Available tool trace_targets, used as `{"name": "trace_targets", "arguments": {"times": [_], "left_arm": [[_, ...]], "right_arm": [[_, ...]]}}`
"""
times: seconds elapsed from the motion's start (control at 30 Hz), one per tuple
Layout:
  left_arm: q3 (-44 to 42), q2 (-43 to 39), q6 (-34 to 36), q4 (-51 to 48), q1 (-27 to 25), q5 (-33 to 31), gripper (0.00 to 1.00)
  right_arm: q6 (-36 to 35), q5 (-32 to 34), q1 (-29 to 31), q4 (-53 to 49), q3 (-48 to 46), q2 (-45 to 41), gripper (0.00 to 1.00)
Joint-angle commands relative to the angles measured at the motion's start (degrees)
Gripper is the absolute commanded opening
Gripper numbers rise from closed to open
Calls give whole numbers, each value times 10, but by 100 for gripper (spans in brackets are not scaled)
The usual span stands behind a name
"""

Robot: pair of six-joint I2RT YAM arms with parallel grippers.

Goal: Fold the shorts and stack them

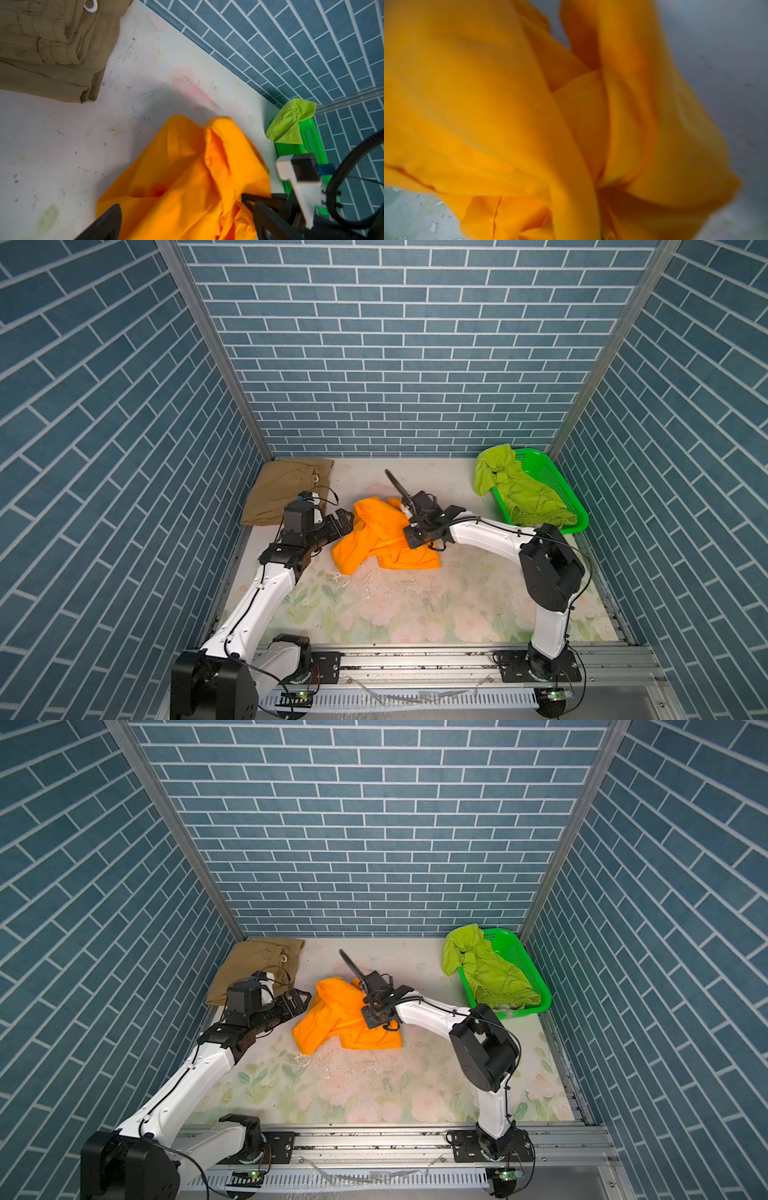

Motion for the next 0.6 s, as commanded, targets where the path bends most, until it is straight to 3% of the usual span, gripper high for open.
{"name": "trace_targets", "arguments": {"times": [0.0,0.13,0.23,0.37,0.5,0.57], "left_arm": [[-11,-7,-1,7,3,15,100],[-39,-1,-15,30,-5,28,100],[-38,19,-13,39,-35,17,100],[-25,63,-11,52,-77,9,99],[-16,109,-14,74,-104,9,100],[-16,127,-17,83,-112,7,100]], "right_arm": [[-16,14,-110,-23,-14,-75,0],[-40,30,-211,-56,-24,-92,1],[-31,10,-241,-86,-19,-91,36],[1,8,-230,-58,-64,-153,71],[23,29,-196,-37,-112,-226,96],[35,18,-173,-27,-131,-237,99]]}}
